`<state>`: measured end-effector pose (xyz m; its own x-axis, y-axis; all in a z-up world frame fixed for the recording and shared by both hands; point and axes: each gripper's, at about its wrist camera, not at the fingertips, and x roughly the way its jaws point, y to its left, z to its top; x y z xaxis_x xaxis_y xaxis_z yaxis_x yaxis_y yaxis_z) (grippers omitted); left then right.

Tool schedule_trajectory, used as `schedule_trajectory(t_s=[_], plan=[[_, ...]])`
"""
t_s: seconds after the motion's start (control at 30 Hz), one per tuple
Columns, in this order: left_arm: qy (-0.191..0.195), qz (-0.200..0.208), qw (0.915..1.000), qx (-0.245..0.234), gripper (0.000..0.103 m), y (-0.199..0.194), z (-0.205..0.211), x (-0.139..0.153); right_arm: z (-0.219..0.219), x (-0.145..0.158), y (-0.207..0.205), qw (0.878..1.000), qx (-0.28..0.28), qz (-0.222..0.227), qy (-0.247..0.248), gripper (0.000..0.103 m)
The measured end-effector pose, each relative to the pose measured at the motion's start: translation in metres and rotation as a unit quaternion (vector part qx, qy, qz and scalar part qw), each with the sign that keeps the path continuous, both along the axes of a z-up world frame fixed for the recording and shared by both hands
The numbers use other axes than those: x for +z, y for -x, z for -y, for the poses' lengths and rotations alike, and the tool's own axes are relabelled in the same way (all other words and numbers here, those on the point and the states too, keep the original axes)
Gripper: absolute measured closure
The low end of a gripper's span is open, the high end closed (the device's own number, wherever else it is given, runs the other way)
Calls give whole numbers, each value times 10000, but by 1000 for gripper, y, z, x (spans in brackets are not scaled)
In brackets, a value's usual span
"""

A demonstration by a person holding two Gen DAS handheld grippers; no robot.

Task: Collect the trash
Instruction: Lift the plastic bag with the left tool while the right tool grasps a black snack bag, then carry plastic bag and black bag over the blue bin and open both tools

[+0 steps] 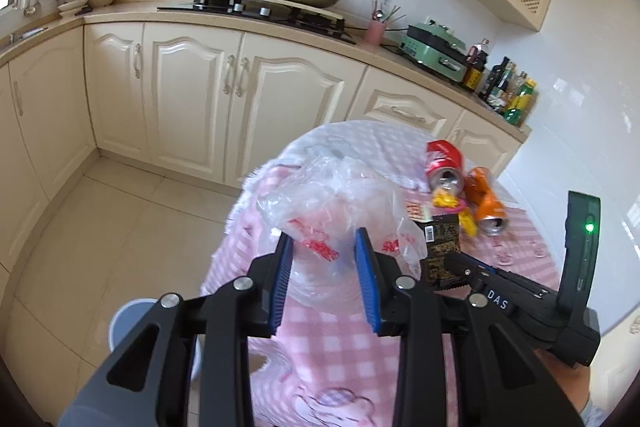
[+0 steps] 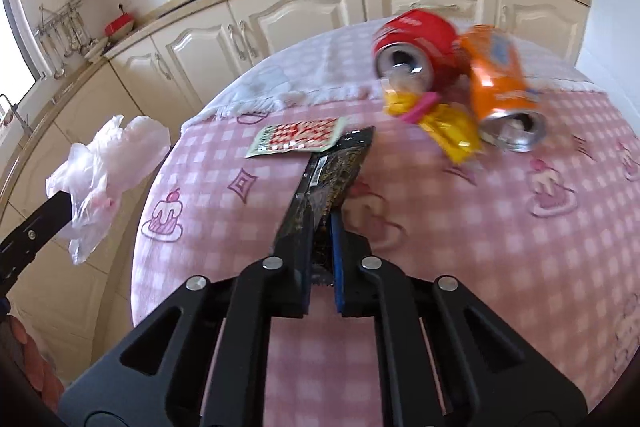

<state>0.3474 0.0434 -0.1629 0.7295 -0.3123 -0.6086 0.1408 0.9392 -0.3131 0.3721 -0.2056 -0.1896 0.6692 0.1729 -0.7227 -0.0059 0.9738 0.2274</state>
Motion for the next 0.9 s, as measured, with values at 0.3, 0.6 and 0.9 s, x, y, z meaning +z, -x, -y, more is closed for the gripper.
schedule_trajectory(t_s=[0.3, 0.6, 0.9], plan=[[102, 100, 9999, -95, 72, 33, 3, 11, -4, 38, 46, 9986, 223, 455, -159, 96], [-9, 68, 9975, 707, 72, 70, -69, 10, -101, 50, 56, 9883, 1350, 586, -392, 96], [-52, -526, 9806, 1887, 72, 88, -184, -40, -244, 5, 52, 9625, 2679, 42, -415, 96]])
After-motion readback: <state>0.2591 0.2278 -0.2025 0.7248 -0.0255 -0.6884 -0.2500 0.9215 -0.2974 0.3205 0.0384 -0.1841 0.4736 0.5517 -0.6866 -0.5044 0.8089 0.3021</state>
